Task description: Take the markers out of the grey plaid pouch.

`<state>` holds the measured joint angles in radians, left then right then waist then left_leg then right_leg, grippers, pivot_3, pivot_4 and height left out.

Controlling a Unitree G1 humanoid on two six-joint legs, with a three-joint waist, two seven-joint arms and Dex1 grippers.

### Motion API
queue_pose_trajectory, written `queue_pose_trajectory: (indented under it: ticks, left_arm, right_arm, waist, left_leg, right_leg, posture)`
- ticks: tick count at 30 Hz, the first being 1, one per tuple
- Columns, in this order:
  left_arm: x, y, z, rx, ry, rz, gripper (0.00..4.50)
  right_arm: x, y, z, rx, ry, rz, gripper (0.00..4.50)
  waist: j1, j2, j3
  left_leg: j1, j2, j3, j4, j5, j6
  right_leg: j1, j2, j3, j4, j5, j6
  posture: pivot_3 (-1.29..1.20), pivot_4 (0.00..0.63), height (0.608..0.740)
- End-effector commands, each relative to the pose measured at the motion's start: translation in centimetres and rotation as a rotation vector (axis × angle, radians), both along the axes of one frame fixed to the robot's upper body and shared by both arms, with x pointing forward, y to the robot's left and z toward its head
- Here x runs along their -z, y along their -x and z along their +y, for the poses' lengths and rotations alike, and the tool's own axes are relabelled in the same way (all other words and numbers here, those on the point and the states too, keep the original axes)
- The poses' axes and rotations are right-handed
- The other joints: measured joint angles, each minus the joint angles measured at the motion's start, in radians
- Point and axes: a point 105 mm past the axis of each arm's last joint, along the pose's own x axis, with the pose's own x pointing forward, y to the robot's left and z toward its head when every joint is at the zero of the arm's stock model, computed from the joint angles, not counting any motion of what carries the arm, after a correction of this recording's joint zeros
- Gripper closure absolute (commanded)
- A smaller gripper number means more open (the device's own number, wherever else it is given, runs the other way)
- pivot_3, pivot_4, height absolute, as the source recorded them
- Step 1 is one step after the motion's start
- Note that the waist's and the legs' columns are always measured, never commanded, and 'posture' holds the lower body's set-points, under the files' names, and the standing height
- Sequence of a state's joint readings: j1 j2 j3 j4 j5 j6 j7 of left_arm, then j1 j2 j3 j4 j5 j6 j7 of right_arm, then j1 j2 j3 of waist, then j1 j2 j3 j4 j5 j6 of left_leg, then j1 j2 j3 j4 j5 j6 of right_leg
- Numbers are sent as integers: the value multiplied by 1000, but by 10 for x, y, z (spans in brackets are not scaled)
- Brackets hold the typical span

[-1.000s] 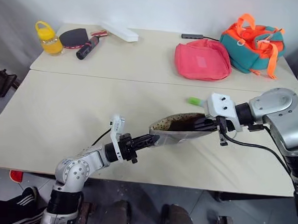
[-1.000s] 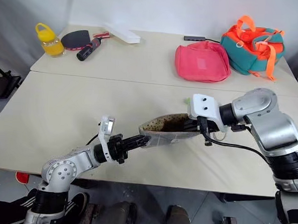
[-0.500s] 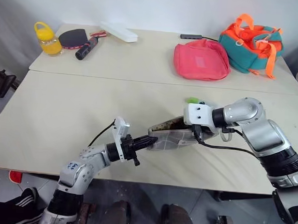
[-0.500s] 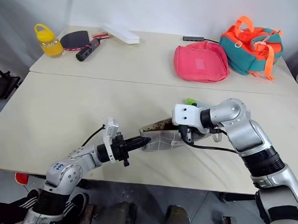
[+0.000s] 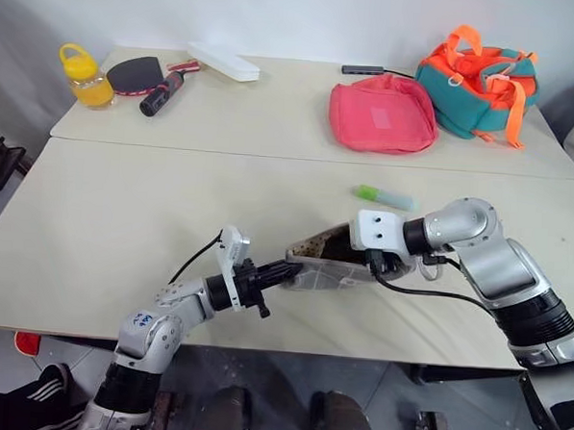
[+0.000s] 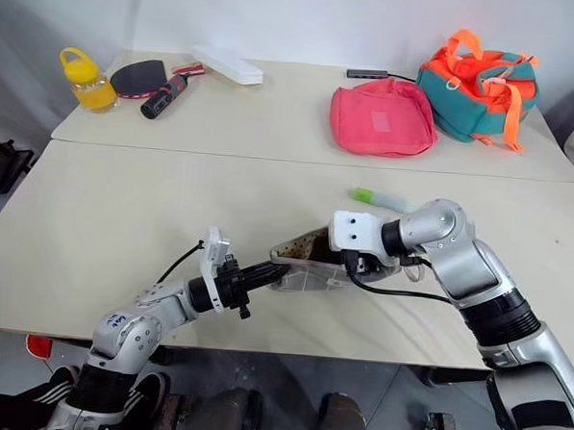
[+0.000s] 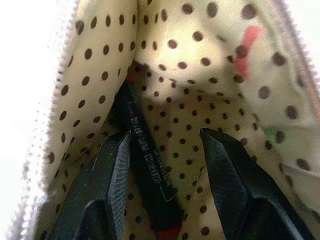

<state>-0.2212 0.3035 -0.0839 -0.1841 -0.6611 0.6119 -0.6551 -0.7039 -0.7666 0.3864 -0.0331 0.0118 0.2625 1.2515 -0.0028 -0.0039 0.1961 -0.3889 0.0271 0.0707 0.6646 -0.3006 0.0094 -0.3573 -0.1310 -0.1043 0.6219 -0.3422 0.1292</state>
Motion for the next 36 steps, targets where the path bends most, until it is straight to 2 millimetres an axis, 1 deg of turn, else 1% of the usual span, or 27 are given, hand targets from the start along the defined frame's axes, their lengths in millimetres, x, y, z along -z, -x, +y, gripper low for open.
queue_pose_trajectory:
  ticks: [1, 2, 5, 8, 10, 13, 16, 18, 22, 24, 28, 29, 30, 33, 34, 36]
  left_arm:
    - [8, -2, 7, -40, -25, 21, 4500]
    - [8, -2, 7, -40, -26, 21, 4500]
    - [7, -3, 7, -46, -24, 17, 4500]
    - [6, -3, 7, -49, -23, 15, 4500]
    - [6, -3, 7, -49, -24, 13, 4500]
    - [6, -3, 7, -49, -23, 14, 4500]
    - [6, -3, 6, -49, -21, 13, 4500]
    - [6, -3, 6, -50, -24, 12, 4500]
    - [6, -3, 5, -49, -20, 15, 4500]
    - [6, -3, 5, -49, -20, 15, 4500]
    - [6, -2, 5, -50, -21, 15, 4500]
    - [7, -2, 5, -50, -21, 15, 4500]
    - [7, -2, 5, -51, -22, 15, 4500]
    - [6, -2, 5, -53, -22, 12, 4500]
    - [6, -3, 5, -53, -21, 12, 4500]
    - [6, -3, 4, -54, -22, 10, 4500]
  right_arm:
    - [8, -3, 4, -19, 18, -46, 2185]
    - [8, -4, 5, -15, 16, -56, 2185]
    - [8, 3, 12, -58, -9, -14, 2185]
    - [13, 11, 14, -89, 3, 26, 2185]
    - [16, 12, 14, -98, 16, 25, 2185]
    - [21, 9, 12, -90, 49, 3, 2185]
    - [21, -10, 8, -35, 88, -110, 2185]
    - [22, -16, 5, -26, 112, -142, 2185]
    - [24, -18, 10, -32, 99, -150, 2185]
    - [28, -16, 11, -39, 104, -131, 2185]
    - [40, -6, 3, -39, 144, -37, 2185]
    - [41, -5, 1, -30, 149, -19, 2562]
    - [41, -5, -1, -23, 154, -16, 2797]
    - [36, -6, -3, -11, 151, -23, 3741]
    - [34, -7, -5, -10, 150, -27, 3934]
    - [27, -7, -5, -2, 125, -33, 3941]
  waist:
    - [-1, 0, 0]
    - [-2, 0, 0]
    - [-1, 0, 0]
    - [-1, 0, 0]
    - [0, 0, 0]
    - [-1, 0, 0]
    - [-2, 0, 0]
    - [-3, 0, 0]
    - [-1, -1, 0]
    - [-3, -1, -1]
    - [-1, -2, -1]
    - [-1, -2, -1]
    - [0, -2, -1]
    - [0, -2, -1]
    - [0, -2, -1]
    - [1, -2, -1]
  left_leg:
    - [0, 0, 0, 0, 0, 0]
    - [0, 0, 0, 0, 0, 0]
    - [0, 0, 1, 0, 0, 0]
    - [0, 0, 0, 0, 0, 0]
    - [0, 0, 0, 0, 0, 0]
    - [0, 0, 0, 0, 0, 0]
    - [0, 0, 0, 0, 0, 0]
    - [1, 0, 1, 0, 0, 0]
    - [2, 0, 1, 1, 1, -1]
    - [2, 0, 1, 1, 1, -1]
    - [2, 1, 1, 1, 1, -1]
    - [2, 1, 1, 1, 1, -1]
    - [2, 1, 1, 1, 1, -1]
    - [2, 1, 0, 0, 1, -1]
    - [2, 1, 0, 0, 1, -1]
    - [2, 0, 0, 0, 1, -1]
  right_leg:
    - [0, 0, 0, 0, 0, 0]
    - [0, 0, 0, 0, 0, 0]
    - [0, 0, 0, 0, 0, 0]
    - [0, 0, 0, 0, 0, 0]
    - [0, 0, 0, 0, 0, 0]
    - [0, 0, 0, 0, 0, 0]
    - [0, 0, 0, 0, 0, 0]
    - [0, 0, 1, 0, 0, 0]
    - [1, 0, 1, 1, 0, -1]
    - [1, 0, 1, 1, 1, -1]
    - [1, 0, 1, 1, 1, -1]
    - [1, 0, 1, 1, 1, -1]
    - [1, 0, 1, 1, 1, -1]
    - [1, 0, 0, 1, 1, -1]
    - [1, 0, 0, 1, 1, -1]
    - [1, 0, 0, 1, 1, -1]
  posture:
    - [0, 150, 740]
    - [0, 150, 740]
    - [0, 150, 740]
    - [0, 150, 740]
    - [0, 150, 740]
    - [0, 150, 740]
    - [0, 150, 740]
    - [0, 150, 740]
    - [0, 150, 740]
    - [0, 150, 740]
    - [0, 150, 740]
    - [0, 150, 740]
    - [0, 150, 740]
    - [0, 150, 740]
    - [0, 150, 740]
    - [0, 150, 740]
